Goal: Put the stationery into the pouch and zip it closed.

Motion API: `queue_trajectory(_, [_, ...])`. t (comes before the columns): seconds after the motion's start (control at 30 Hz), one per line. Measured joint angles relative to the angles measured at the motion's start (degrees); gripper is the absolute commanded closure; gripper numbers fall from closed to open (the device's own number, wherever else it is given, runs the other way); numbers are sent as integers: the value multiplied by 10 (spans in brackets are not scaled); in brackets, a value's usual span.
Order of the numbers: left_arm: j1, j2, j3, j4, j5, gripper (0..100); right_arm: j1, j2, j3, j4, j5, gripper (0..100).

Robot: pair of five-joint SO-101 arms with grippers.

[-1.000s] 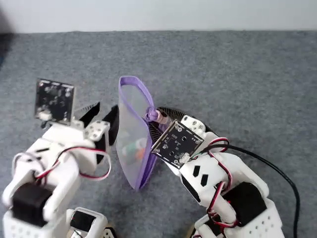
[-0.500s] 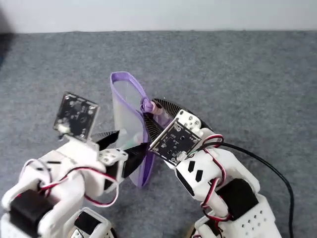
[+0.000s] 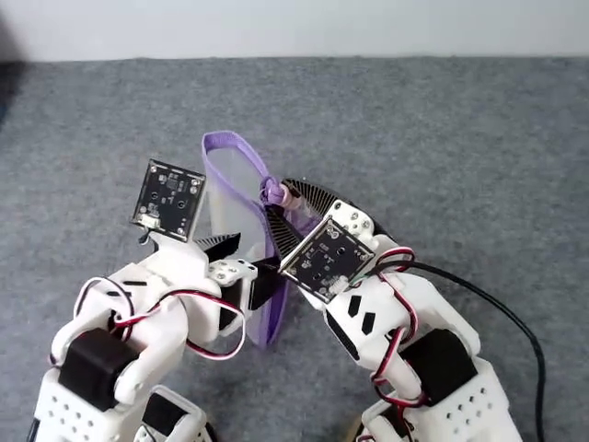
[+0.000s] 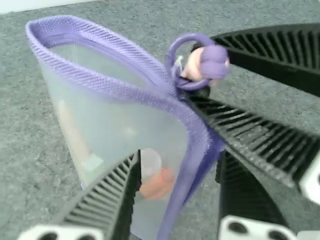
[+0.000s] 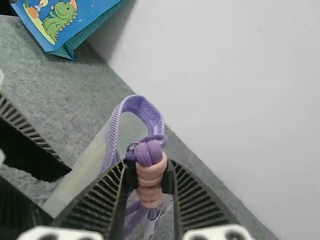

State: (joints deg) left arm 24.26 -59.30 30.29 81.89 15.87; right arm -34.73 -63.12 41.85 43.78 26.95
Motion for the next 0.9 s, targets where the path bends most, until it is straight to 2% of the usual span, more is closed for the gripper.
queue_trajectory(0.33, [-100, -3, -9, 0, -69, 768, 25, 15, 14, 11, 2, 991])
queue_trajectory(0.5, [-107, -4, -9, 0, -72, 768, 12, 11, 18, 52, 2, 991])
queue_trajectory(0.9, [-105, -4, -9, 0, -87, 768, -24, 11, 20, 54, 2, 991])
